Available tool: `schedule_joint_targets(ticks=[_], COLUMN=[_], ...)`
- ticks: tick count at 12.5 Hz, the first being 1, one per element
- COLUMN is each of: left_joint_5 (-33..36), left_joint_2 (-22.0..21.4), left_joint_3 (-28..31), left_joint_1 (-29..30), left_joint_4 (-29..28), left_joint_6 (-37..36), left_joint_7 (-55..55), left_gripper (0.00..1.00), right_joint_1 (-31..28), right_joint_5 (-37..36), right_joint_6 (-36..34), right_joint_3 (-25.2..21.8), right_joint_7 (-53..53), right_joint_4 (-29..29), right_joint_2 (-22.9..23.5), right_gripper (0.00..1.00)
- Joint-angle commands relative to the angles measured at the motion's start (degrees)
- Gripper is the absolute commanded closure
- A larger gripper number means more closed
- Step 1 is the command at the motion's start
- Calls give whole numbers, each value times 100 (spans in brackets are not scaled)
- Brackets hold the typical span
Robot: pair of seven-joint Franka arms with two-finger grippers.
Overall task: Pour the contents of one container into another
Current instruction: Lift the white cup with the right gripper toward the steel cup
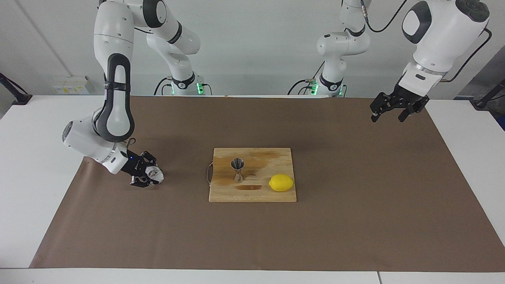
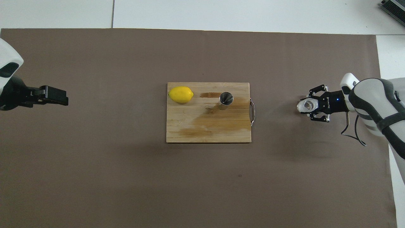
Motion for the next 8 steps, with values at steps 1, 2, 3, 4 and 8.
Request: schedule_joint_targets(ticks=[1,2,3,4,8], left_joint_5=[163,154,146,128,198], left_joint_2=[-120,-138,-120,-51,-6], left_joint_3=[60,121,304,497,526], left_joint_1=[-138,-320,-488,-628,-560], left_joint_4=[-105,-123,-45,156,422], left_joint_6=[-195,-230,-300,-466,-740], left_joint_7=[76,59,59,67,417], left_gripper=[0,0,0,0,0], right_joint_1=[-18,8,139,332,1228], right_joint_5=[173,121,51,-141,-1827], right_joint_6=[60,52,60,113,228], right_joint_3=[14,23,23,6,23], right_joint_7=[-106,-2,243,594,3000], right_joint_4=[43,78,87,95,481], right_joint_2=[-17,-70,-175,-307,-712], right_gripper=[70,70,70,70,70])
